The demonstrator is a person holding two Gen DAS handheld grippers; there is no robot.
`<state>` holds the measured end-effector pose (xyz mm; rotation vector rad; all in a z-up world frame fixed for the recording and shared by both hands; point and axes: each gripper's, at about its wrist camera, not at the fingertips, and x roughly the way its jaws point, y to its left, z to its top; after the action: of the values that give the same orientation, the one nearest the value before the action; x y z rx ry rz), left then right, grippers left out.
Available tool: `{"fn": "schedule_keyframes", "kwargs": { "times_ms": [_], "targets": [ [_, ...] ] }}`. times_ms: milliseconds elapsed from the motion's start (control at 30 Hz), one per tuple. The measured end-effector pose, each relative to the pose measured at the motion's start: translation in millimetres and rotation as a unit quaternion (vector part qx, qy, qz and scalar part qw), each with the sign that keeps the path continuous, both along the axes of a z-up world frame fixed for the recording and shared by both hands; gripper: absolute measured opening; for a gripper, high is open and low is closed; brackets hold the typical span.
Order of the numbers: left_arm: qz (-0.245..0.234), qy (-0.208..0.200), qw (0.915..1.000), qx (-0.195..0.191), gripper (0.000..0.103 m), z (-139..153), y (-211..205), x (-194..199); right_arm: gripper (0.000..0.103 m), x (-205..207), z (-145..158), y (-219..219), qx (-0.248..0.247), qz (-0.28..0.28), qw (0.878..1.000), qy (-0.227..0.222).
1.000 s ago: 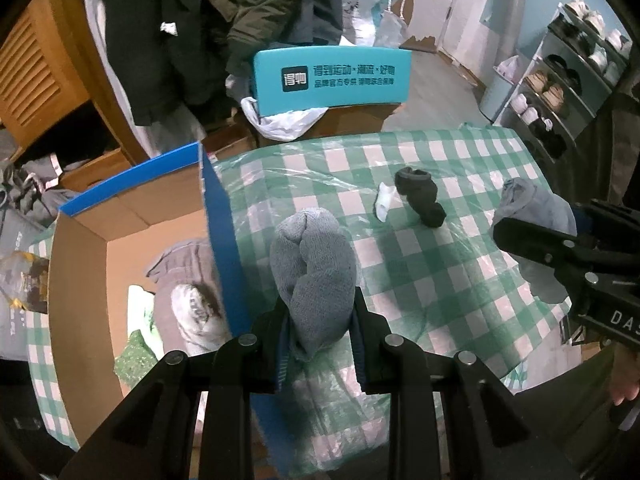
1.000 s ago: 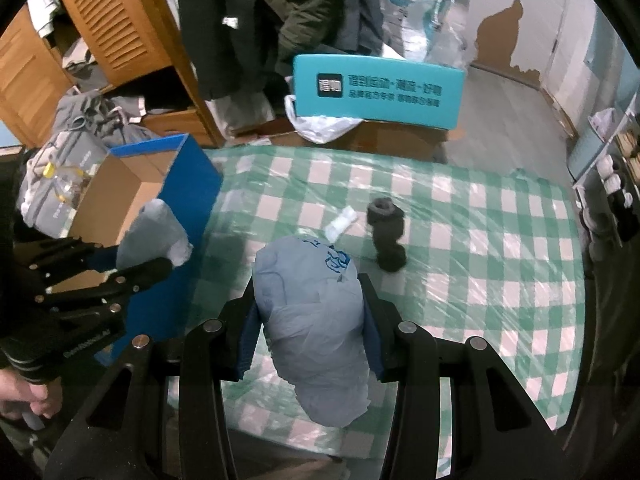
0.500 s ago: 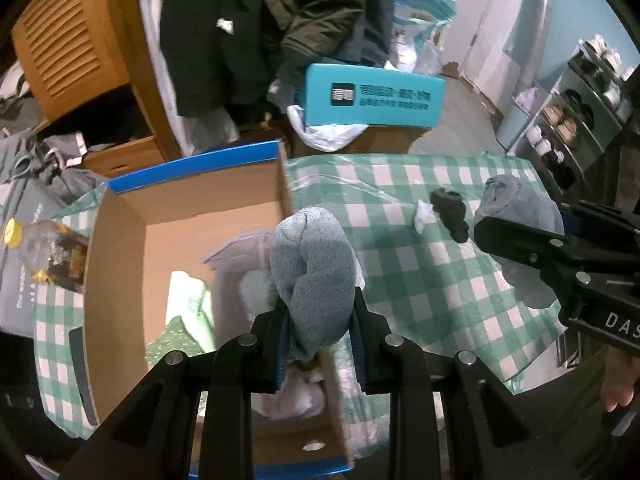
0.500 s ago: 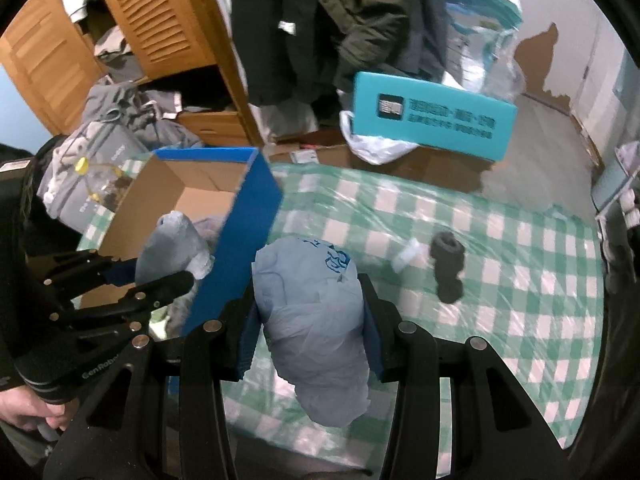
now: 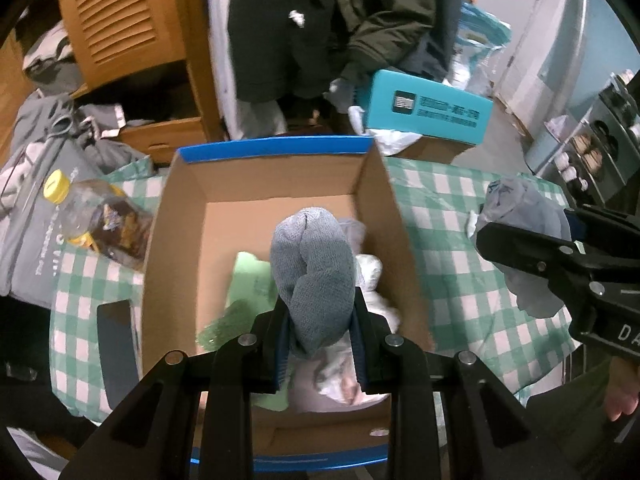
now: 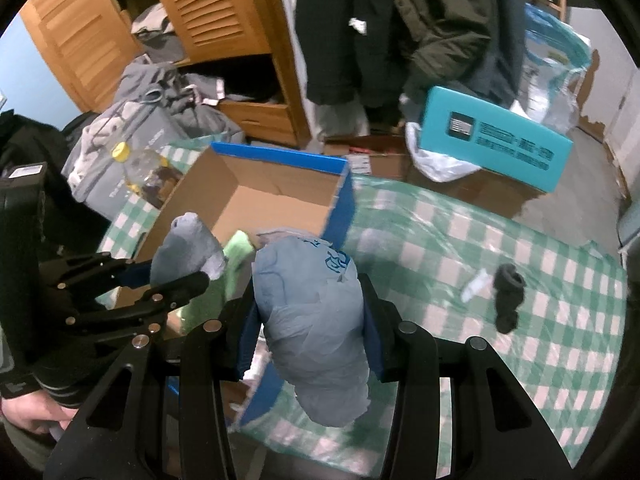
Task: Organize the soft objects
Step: 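Carry the grey sock to the box with the left gripper while the right carries the white sock, then release the grey sock into the box with the left gripper while the right releases the white sock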
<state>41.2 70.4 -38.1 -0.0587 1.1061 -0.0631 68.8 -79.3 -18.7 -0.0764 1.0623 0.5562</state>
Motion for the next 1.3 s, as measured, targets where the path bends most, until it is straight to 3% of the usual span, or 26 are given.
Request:
{"fn": "schedule_keyframes", "kwargs": {
  "times_ms": [767,1000,1133,1300],
  "targets": [
    [0.052,0.024,0.9983,0.009,0.029,-20.9,51.1,-9.0,0.043,4.2,-26.2,75.8,-0.006,0.056,0.998,0.032],
    [0.061,0.026,0.9977,0.010,0.051,-21.1,55.6,-8.9,0.050,4.7,-34.1,83.4,-0.002,0.065,0.997,0.042],
    [0.061,0.028,0.9976,0.013,0.058,-21.8,56.1,-8.5,0.052,5.7,-34.4,80.5,-0.005,0.061,0.997,0.043],
    [0.057,0.026,0.9979,0.014,0.059,-19.4,53.8,-7.4,0.061,7.1,-29.8,73.8,0.004,0.050,0.998,0.039]
  ]
}}
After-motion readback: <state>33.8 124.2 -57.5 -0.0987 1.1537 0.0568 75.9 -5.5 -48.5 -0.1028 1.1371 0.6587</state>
